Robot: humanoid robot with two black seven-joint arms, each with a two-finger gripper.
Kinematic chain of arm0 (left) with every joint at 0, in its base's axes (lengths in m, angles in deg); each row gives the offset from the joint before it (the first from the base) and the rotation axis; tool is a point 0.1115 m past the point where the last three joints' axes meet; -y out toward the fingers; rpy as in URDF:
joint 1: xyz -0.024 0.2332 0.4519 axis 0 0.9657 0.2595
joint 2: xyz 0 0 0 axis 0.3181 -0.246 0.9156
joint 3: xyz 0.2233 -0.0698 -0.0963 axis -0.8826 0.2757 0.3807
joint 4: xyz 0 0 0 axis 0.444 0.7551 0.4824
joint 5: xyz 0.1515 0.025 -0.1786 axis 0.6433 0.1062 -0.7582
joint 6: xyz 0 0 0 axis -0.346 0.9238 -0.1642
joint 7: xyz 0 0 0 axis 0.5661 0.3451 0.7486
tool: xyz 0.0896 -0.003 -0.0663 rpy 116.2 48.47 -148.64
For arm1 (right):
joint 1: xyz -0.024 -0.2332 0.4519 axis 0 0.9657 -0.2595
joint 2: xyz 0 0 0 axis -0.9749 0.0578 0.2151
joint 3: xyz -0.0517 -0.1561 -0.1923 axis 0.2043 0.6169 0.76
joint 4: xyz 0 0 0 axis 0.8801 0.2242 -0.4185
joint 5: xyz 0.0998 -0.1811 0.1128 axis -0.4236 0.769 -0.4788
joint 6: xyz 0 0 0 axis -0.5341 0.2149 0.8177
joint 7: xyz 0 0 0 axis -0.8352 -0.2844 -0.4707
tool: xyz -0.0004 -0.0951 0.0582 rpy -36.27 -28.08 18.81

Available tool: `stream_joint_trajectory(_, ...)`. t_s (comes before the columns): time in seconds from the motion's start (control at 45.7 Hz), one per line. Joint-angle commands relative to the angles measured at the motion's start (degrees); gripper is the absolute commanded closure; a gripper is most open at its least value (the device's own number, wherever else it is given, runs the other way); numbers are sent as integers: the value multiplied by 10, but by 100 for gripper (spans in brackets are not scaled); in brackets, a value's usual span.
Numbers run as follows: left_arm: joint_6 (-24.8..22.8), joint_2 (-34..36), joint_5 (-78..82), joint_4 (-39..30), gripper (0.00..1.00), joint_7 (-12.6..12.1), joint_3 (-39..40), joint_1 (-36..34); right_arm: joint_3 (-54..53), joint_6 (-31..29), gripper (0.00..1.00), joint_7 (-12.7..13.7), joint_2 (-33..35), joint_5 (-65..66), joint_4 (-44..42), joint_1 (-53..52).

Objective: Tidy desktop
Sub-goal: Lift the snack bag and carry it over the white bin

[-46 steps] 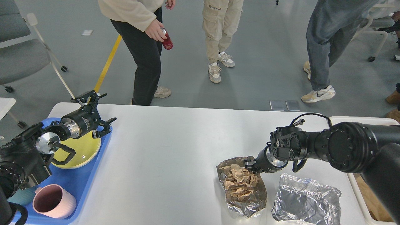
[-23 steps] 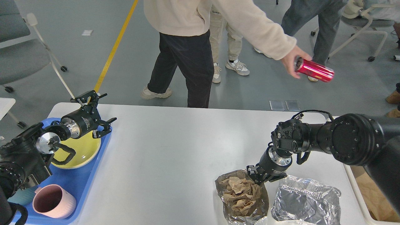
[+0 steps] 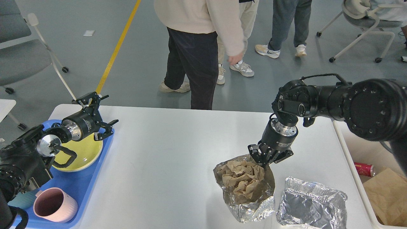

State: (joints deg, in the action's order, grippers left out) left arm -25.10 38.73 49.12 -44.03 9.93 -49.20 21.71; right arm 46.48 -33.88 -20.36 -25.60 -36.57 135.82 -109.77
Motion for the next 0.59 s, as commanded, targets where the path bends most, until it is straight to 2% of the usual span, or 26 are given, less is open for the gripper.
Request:
stream_joint_trajectory(0.0,0,0,-1,0,4,0,0,0,2,0,100,1,0,3,8,-68)
stream_joint_trajectory(0.35,0,0,0,0,4,0,0,0,25,0,100,1,11,21,6,-259)
stream_joint_trajectory(0.569,1,0,0,0,4,0,0,0,29,0,100,1,11,53,1,-298)
